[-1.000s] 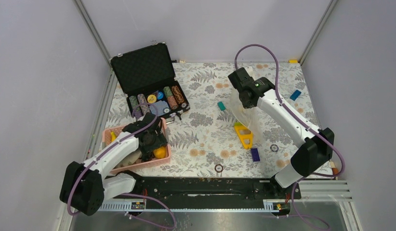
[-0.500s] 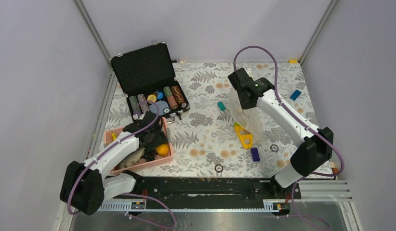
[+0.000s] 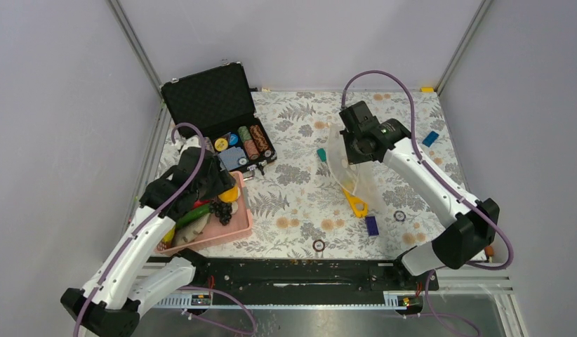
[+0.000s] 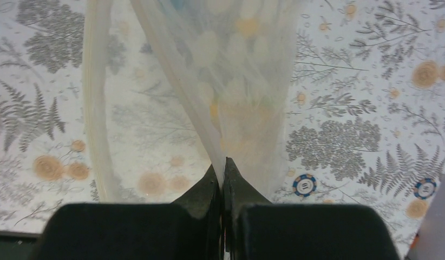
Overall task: Place the food in the zip-top bag and seal the zipper
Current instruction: Adjust the fake fruit at the bin.
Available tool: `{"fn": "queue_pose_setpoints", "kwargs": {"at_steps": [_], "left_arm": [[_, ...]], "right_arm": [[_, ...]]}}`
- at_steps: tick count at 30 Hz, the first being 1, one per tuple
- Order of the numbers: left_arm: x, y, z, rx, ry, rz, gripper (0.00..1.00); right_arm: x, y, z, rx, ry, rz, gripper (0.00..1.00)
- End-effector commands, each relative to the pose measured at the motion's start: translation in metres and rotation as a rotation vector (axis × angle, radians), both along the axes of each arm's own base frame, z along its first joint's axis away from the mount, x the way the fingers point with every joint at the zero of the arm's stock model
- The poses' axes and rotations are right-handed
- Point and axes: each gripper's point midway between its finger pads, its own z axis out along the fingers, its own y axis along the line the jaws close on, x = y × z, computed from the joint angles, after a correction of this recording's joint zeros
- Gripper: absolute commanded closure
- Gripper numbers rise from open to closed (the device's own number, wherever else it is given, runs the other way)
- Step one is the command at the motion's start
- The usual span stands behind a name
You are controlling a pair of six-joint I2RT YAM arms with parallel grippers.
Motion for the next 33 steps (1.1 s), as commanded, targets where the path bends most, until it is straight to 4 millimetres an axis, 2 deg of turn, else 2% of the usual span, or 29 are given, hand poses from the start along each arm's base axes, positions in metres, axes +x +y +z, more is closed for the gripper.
{"fn": "queue_pose_setpoints", "kwargs": {"at_steps": [1, 3, 7, 9, 12, 19, 20, 23, 28, 30, 33], "left_arm": [[0.010, -0.015, 0.054, 0.004, -0.153, -0.094, 0.92], [0.007, -0.008, 0.053, 0.038, -0.136, -0.064, 0.95], [-0.005, 0.026, 0.035, 0.126, -0.080, 0.093, 0.99], [-0.011, 0.032, 0.028, 0.132, -0.070, 0.128, 0.98], [-0.013, 0.037, 0.013, 0.136, -0.063, 0.160, 0.93], [0.004, 0.027, -0.050, 0.144, 0.040, 0.179, 0.79], [0.006, 0.028, -0.057, 0.157, 0.065, 0.188, 0.76], [0.012, 0.027, -0.070, 0.191, 0.115, 0.175, 0.57], [0.017, 0.023, -0.065, 0.198, 0.125, 0.147, 0.11], [0.018, 0.021, -0.057, 0.190, 0.111, 0.127, 0.02], [0.015, 0.017, -0.048, 0.176, 0.106, 0.093, 0.01]], "right_arm": [[-0.010, 0.022, 0.015, 0.161, -0.009, 0.059, 1.00], [-0.013, 0.020, 0.015, 0.158, -0.014, 0.056, 1.00], [-0.013, 0.014, 0.014, 0.138, -0.026, 0.036, 1.00], [-0.012, 0.015, 0.013, 0.141, -0.020, 0.040, 1.00], [-0.011, 0.016, 0.012, 0.142, -0.015, 0.041, 1.00], [-0.010, 0.016, 0.004, 0.126, 0.006, 0.039, 1.00], [-0.010, 0.016, 0.003, 0.124, 0.007, 0.039, 1.00], [-0.010, 0.015, 0.000, 0.112, 0.010, 0.036, 1.00], [-0.007, 0.013, -0.001, 0.094, 0.011, 0.036, 1.00], [-0.007, 0.012, -0.002, 0.087, 0.011, 0.035, 1.00], [-0.005, 0.011, -0.003, 0.077, 0.010, 0.032, 1.00]]}}
